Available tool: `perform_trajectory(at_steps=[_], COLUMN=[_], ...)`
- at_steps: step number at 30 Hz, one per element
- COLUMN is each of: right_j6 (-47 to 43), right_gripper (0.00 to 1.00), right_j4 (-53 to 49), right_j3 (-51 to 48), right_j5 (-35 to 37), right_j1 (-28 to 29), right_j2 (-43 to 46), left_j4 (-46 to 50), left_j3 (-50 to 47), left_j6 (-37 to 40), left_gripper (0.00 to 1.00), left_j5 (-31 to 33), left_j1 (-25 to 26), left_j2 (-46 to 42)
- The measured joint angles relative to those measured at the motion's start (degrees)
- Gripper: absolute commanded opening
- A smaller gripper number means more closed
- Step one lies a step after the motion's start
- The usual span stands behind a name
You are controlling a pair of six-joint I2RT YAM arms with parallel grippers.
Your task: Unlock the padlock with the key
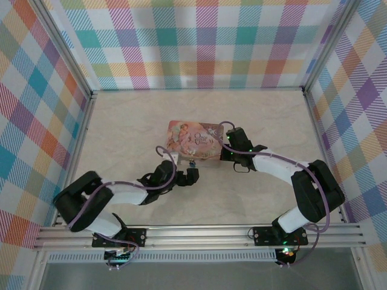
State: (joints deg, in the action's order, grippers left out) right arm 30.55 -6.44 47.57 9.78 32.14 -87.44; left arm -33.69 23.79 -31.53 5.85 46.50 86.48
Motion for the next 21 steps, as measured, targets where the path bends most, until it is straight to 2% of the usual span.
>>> perform_trajectory(at_steps=[6, 11, 15, 21], right_j6=[0.13, 0.13, 0.11, 0.13], right_gripper=[0.00, 0.00, 0.00, 0.00], right_j4=[-0.02, -0.04, -0.02, 0.00], right_j3=[0.00, 0.00, 0.00, 0.00], right_j5=[0.00, 0.04, 0.20, 0.28], right_j1=[0.50, 0.52, 0.57, 0.55], right_j2=[-0.07, -0.07, -0.13, -0.24], left_j4=[-7.93, -10.69, -11.67, -11.56], left_j3=[2.58, 3.89, 5.62, 6.93], left_j6=[2.58, 4.83, 7.21, 8.96], left_gripper=[1.00, 0.98, 0.93, 0.79], left_j5=[2.93, 2.95, -0.39, -6.56], left_j1=[1.42, 1.44, 1.44, 1.36], left_j2=[7.48, 10.29, 12.28, 12.90])
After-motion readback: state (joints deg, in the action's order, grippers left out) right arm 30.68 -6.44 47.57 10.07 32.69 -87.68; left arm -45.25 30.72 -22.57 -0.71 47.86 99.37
